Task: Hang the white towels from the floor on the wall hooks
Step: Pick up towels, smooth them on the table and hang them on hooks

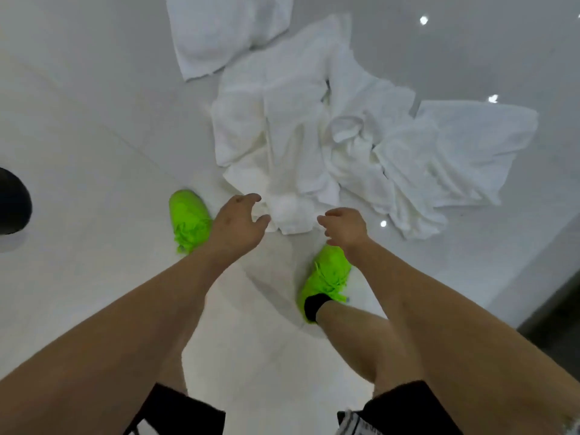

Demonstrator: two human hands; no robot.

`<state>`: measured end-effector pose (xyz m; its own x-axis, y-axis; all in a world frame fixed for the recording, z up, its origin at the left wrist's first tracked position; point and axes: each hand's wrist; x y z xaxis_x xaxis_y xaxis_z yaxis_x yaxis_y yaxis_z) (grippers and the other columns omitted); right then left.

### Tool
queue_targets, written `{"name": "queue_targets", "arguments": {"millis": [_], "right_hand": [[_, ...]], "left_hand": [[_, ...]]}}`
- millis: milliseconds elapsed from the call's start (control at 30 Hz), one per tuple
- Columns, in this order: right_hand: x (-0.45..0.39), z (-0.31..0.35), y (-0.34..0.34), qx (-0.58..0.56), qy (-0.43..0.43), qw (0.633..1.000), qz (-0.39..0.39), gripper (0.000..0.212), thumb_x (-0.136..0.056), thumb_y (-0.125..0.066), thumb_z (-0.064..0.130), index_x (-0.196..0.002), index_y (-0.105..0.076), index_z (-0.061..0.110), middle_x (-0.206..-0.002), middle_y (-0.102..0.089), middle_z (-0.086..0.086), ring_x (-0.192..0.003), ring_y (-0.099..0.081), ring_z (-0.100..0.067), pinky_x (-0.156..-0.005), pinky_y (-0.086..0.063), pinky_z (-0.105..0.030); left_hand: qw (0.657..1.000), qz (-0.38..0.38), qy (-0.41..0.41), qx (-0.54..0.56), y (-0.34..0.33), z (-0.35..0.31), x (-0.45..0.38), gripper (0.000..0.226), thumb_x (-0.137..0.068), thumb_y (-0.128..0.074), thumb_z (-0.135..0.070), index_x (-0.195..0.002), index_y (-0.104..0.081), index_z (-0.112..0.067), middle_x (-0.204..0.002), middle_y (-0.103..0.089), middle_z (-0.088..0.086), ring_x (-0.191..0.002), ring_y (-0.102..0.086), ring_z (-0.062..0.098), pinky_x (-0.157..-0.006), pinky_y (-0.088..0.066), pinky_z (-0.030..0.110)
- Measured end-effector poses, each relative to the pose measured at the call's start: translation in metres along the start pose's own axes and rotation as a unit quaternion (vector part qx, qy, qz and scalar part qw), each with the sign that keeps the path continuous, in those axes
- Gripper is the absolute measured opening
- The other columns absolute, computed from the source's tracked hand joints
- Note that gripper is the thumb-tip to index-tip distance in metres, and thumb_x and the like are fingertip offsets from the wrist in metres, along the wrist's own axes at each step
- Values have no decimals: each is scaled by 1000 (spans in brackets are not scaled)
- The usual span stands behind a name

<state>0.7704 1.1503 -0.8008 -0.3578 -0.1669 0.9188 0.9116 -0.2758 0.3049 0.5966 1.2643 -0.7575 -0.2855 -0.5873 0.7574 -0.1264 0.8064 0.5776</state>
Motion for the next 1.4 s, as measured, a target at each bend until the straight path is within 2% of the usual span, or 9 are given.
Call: {"name": "queue_targets", "arguments": {"millis": [133,233,367,533,700,867,1133,1300,1400], "right_hand": [[-86,-8,-45,-128,-55,990,36,19,-85,-72,18,-99,-67,5,-88,-62,-12,-77,-60,-24,-69,-56,-35],[-136,-8,-66,-239,-90,966,51,31,-89,-71,22,-112,-63,4,-95,-59,-11,-82,-59,-23,-78,-57,-34],[-168,-2,-85,-350,-106,931,-6,10,-89,-71,14,-94,-63,12,-87,-60,-6,-79,-57,-18,-81,-55,-31],[-144,15,-87,-412,-77,906,-56,13,-86,-71,7,-89,-64,17,-92,-64,-5,-80,-60,-16,-86,-55,-32],[-50,51,-48,-383,-18,922,-62,18,-79,-70,5,-71,-61,17,-77,-60,-2,-68,-56,-18,-75,-51,-30],[82,96,27,-388,43,921,-7,14,-82,-72,17,-96,-74,17,-107,-74,-8,-94,-69,-24,-76,-55,-33],[303,169,168,-271,198,935,114,22,-90,-65,22,-109,-70,10,-112,-72,-9,-99,-69,-27,-78,-53,-35],[458,188,246,-178,306,935,15,44,-71,-85,42,-93,-65,10,-88,-68,-8,-77,-64,-24,-68,-50,-33],[539,173,271,49,322,931,-164,38,-62,-91,32,-76,-60,17,-73,-59,3,-67,-57,-17,-57,-43,-25]], "left_hand": [[999,44,-1,-9,-48,35,-77,51,-94,-58,-35,-141,-48,-17,-140,-48,10,-130,-45,26,-105,-32,31],[997,69,-11,-27,-76,55,-120,51,-95,-56,-38,-142,-47,-19,-142,-47,7,-131,-43,24,-106,-31,30],[993,103,-31,-55,-94,66,-150,50,-96,-54,-39,-141,-46,-20,-141,-47,6,-129,-45,24,-104,-33,31],[993,102,-35,-49,-69,53,-130,49,-94,-56,-38,-139,-48,-20,-139,-48,6,-127,-46,24,-102,-32,28],[994,82,-51,-58,4,6,-62,49,-94,-56,-38,-139,-48,-20,-138,-49,7,-124,-48,24,-101,-33,29],[993,23,-99,-57,101,-80,26,53,-90,-62,-31,-141,-48,-22,-141,-49,8,-128,-48,24,-106,-35,32],[946,-12,-308,-100,235,-228,192,67,-84,-62,-10,-144,-43,-33,-149,-42,-11,-138,-36,13,-105,-32,25],[902,-118,-406,-92,312,-309,288,10,-89,-60,-27,-88,-68,-33,-83,-66,-12,-89,-61,17,-70,-44,25],[839,-187,-491,-140,343,-341,351,12,-91,-58,-30,-91,-69,-29,-86,-68,-7,-87,-58,18,-70,-40,28]]}}
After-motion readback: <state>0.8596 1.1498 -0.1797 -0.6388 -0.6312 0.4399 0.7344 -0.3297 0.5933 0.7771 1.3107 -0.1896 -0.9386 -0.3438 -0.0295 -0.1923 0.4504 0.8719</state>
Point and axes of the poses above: each hand's wrist, its own x-axis away from the middle knuckle, its own y-axis out of the back of the hand, z = x × y
